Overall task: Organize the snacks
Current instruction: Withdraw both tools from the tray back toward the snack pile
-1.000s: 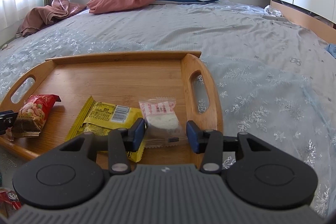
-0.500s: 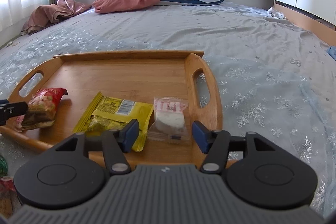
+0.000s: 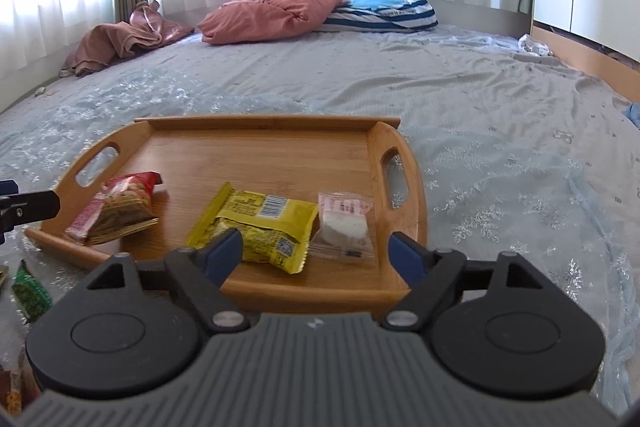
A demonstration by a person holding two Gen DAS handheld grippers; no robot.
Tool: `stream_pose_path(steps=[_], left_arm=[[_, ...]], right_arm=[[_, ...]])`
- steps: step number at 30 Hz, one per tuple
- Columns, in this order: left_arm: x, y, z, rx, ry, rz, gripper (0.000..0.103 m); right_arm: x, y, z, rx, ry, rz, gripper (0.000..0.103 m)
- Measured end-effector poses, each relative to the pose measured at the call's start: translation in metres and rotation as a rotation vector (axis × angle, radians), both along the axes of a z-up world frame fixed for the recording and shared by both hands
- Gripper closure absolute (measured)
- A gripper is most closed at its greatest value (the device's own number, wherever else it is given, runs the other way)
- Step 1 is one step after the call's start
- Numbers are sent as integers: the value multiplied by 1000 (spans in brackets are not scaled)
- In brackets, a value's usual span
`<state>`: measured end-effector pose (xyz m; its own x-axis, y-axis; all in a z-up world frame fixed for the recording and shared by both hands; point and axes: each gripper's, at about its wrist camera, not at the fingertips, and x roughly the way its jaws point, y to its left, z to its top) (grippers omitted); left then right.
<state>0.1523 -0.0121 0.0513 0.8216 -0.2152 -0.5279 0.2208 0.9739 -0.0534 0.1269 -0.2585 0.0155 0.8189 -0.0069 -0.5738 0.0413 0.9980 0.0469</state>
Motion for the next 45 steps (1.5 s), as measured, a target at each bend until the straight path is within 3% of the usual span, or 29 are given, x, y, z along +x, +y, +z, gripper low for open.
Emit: stream_pose_path(steps=[11,29,37,41,45], left_arm=[[-43,7,18,-27,-33,-47,10],[-115,22,43,-37,-118,-36,7],[-138,28,52,-71,-101,-35,6],[-148,27,50,-51,-101,-30,5],[-152,27,43,-43,-49,-22,5]], right_arm=[[-32,17,16,-36,-57,66,7],[-85,37,28,-49,-130,138,1],[-108,47,16,-79,-138,161,0],[-116,49,9,-68,-132,161,0],[-127,50,2,-68,-144,149,0]])
